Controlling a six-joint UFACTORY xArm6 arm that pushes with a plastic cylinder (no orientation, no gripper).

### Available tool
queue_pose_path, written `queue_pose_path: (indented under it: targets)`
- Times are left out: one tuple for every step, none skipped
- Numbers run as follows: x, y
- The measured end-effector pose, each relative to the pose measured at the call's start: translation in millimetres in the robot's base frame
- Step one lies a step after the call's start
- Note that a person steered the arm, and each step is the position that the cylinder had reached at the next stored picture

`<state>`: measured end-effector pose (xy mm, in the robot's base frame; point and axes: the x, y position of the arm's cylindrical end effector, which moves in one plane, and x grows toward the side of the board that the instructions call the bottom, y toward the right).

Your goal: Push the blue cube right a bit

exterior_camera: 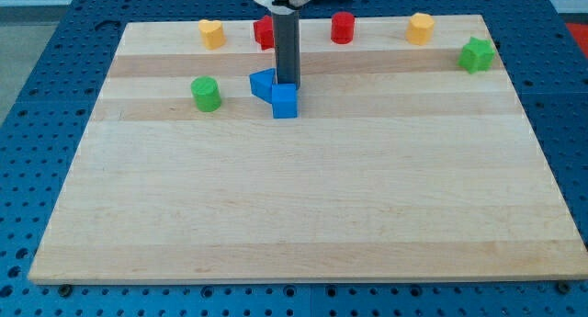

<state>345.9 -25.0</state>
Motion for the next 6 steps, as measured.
queue_pose_path:
  targets:
    - [0,0]
    - [0,4]
    - [4,27]
    - [44,49]
    - [79,46]
    - [84,-3]
